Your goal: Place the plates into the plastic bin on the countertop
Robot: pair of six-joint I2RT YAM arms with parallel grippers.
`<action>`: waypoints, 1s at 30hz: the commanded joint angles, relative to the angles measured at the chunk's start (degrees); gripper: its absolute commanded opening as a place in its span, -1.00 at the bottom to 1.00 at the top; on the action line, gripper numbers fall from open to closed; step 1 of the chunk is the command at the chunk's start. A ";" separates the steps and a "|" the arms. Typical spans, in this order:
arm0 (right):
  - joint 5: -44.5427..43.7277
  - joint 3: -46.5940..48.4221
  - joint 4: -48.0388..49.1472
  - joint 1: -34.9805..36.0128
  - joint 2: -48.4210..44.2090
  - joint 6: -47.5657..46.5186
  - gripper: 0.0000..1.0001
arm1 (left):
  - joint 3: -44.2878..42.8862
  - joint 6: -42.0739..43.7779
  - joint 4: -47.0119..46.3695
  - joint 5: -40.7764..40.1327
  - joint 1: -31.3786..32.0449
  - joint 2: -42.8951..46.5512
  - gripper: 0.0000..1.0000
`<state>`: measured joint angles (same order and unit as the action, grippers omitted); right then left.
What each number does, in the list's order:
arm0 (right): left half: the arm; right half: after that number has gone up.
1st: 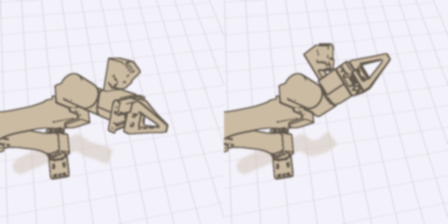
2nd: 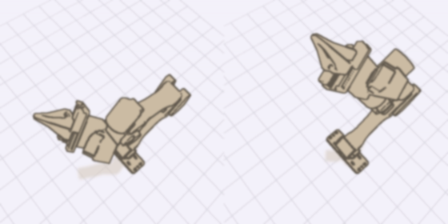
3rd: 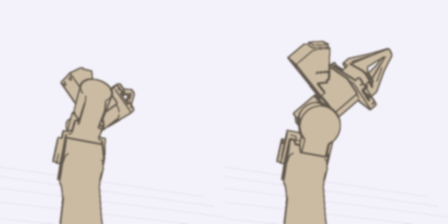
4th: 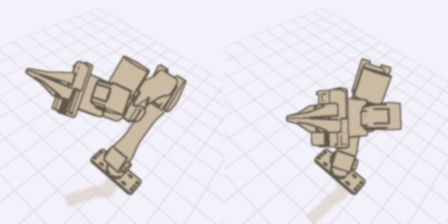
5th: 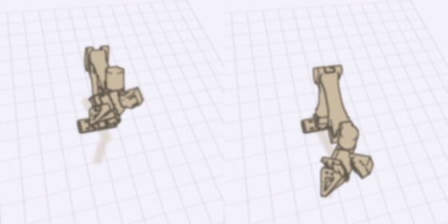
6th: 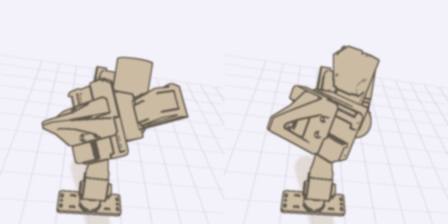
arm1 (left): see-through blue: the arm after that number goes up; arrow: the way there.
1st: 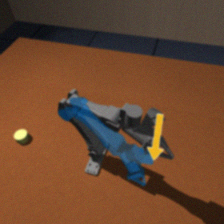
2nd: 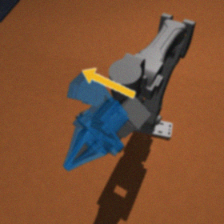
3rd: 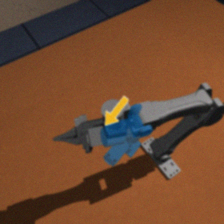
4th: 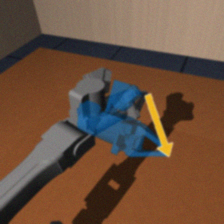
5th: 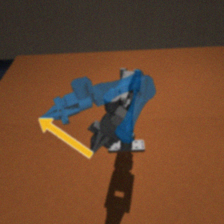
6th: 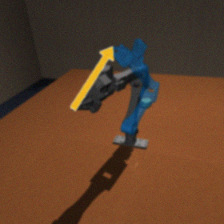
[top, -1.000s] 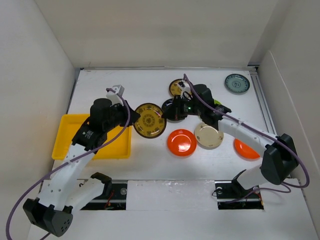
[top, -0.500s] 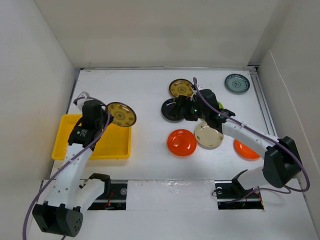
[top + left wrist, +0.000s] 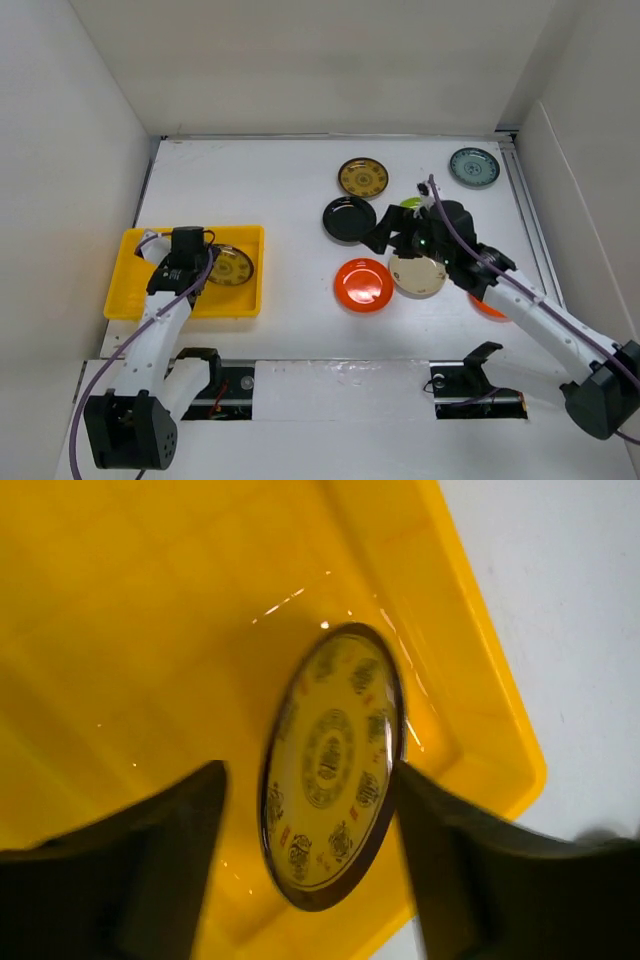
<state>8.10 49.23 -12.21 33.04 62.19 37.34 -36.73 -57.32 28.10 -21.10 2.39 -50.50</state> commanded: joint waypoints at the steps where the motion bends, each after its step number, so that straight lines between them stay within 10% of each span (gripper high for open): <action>1: -2.38 -1.94 -3.08 -0.34 -5.40 -0.16 1.00 | 1.22 -2.71 -1.55 -2.45 -0.20 -0.39 0.41; 5: -4.74 -3.62 -6.15 -1.74 -10.51 -0.16 1.00 | 1.22 1.05 -3.57 -1.23 -0.20 0.40 1.00; 13: -5.81 -0.82 -3.62 -10.44 -4.56 -0.95 1.00 | -1.93 10.20 -4.91 9.24 1.82 2.24 1.00; 30: 9.73 52.86 -12.75 -25.74 58.02 -10.80 0.83 | -15.12 29.19 -2.78 31.47 2.53 4.27 1.00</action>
<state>11.49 95.29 -20.62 7.42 116.81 29.02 -50.39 -32.82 25.12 6.02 4.80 -45.78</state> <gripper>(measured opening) 0.925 0.996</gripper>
